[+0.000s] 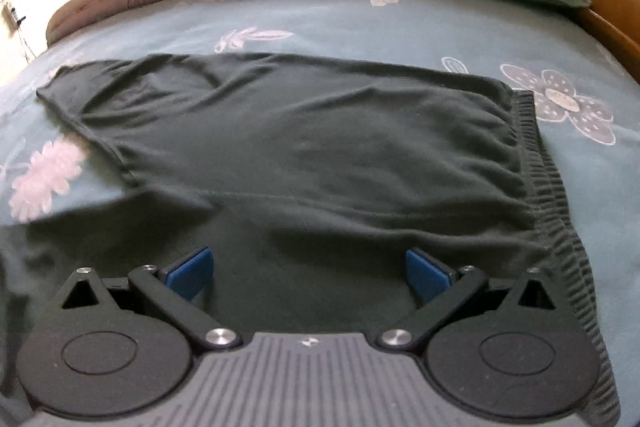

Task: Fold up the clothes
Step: 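Move the open right tool to the elastic waistband edge of the sweatpants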

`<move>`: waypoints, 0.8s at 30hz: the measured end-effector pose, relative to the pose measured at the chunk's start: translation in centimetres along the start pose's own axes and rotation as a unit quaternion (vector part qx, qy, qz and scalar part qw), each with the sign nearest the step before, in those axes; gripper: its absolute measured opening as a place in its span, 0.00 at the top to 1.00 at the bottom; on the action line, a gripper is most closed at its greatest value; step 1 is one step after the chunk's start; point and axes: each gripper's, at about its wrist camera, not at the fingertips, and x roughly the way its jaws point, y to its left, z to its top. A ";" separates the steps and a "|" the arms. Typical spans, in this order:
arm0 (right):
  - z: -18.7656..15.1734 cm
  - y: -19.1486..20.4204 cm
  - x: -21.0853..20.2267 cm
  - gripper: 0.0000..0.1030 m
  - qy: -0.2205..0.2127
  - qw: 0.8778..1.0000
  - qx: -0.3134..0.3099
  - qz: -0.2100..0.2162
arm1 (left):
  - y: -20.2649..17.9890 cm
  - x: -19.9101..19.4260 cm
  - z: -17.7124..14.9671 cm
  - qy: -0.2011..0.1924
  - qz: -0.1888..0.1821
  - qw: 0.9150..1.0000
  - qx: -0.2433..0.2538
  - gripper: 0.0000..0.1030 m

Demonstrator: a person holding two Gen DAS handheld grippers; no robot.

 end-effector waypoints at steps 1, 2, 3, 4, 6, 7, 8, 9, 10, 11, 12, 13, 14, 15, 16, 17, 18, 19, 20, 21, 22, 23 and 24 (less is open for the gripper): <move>-0.4 -0.1 -0.3 0.00 0.001 1.000 -0.003 -0.004 | -0.3 0.1 0.0 0.005 0.000 1.000 0.008 0.01; -0.8 -0.3 -0.7 0.00 0.005 1.000 -0.004 -0.011 | -0.7 0.3 0.0 0.011 0.000 1.000 0.019 0.01; -1.2 -0.5 -1.4 0.00 0.015 1.000 -0.003 -0.022 | -1.2 0.5 -0.1 0.018 0.000 0.999 0.036 0.01; -1.5 -0.8 -2.0 0.00 0.024 0.999 -0.001 -0.032 | -1.6 0.8 -0.1 0.026 0.000 0.998 0.054 0.01; -2.4 -1.0 -3.8 0.00 0.024 0.999 0.007 -0.036 | -2.9 1.4 -0.3 0.039 0.007 0.995 0.092 0.01; -2.9 -1.0 -4.7 0.00 0.018 0.999 0.013 -0.026 | -3.4 1.7 -0.4 0.042 0.003 0.994 0.106 0.01; -3.5 -1.2 -5.2 0.00 0.020 0.999 0.021 -0.017 | -4.0 2.0 -0.6 0.044 -0.003 0.992 0.119 0.01; -4.1 -1.4 -5.4 0.00 0.029 0.999 0.031 -0.013 | -4.5 2.3 -0.7 0.046 -0.008 0.990 0.132 0.01; -4.7 -1.7 -5.4 0.00 0.036 0.998 0.040 -0.015 | -5.0 2.8 -1.0 0.053 -0.016 0.989 0.136 0.01; -5.4 -1.8 -5.3 0.00 0.032 0.998 0.042 -0.022 | -5.5 3.3 -1.3 0.061 -0.026 0.988 0.139 0.01; -5.8 -1.8 -5.5 0.00 0.020 0.999 0.038 -0.024 | -6.0 3.9 -1.6 0.068 -0.037 0.987 0.141 0.01; -6.0 -1.6 -5.5 0.00 0.016 0.999 0.038 -0.028 | -6.5 4.4 -2.1 0.077 -0.045 0.985 0.145 0.01; -6.0 -1.4 -5.4 0.00 0.015 0.999 0.038 -0.035 | -6.9 5.0 -2.5 0.086 -0.051 0.984 0.150 0.01; -6.0 -1.2 -5.3 0.00 0.015 0.998 0.038 -0.041 | -7.3 5.5 -3.0 0.093 -0.053 0.982 0.154 0.01; -6.0 -1.0 -5.2 0.00 0.015 0.998 0.038 -0.048 | -7.6 5.9 -3.5 0.099 -0.054 0.981 0.157 0.01; -6.0 -0.8 -5.1 0.00 0.014 0.998 0.038 -0.054 | -7.5 6.3 -4.1 0.108 -0.056 0.981 0.153 0.01; -5.9 -0.6 -5.1 0.00 0.014 0.997 0.039 -0.059 | -7.3 6.7 -4.6 0.117 -0.057 0.980 0.149 0.01; -5.9 -0.6 -5.0 0.00 0.014 0.997 0.040 -0.060 | -6.8 7.0 -5.1 0.122 -0.056 0.981 0.140 0.01; -5.9 -0.6 -5.0 0.00 0.014 0.997 0.040 -0.061 | -6.2 7.2 -5.6 0.126 -0.054 0.982 0.131 0.01; -5.9 -0.6 -5.0 0.00 0.014 0.997 0.041 -0.061 | -5.7 6.8 -6.0 0.117 -0.057 0.983 0.131 0.01; -5.9 -0.6 -5.0 0.00 0.013 0.997 0.041 -0.062 | -5.2 6.4 -6.4 0.106 -0.060 0.984 0.132 0.01; -6.0 -0.6 -5.0 0.00 0.011 0.997 0.042 -0.062 | -4.9 6.0 -6.5 0.106 -0.061 0.984 0.132 0.01; -6.0 -0.6 -5.0 0.00 0.009 0.997 0.043 -0.063 | -4.7 5.6 -6.4 0.106 -0.062 0.984 0.128 0.01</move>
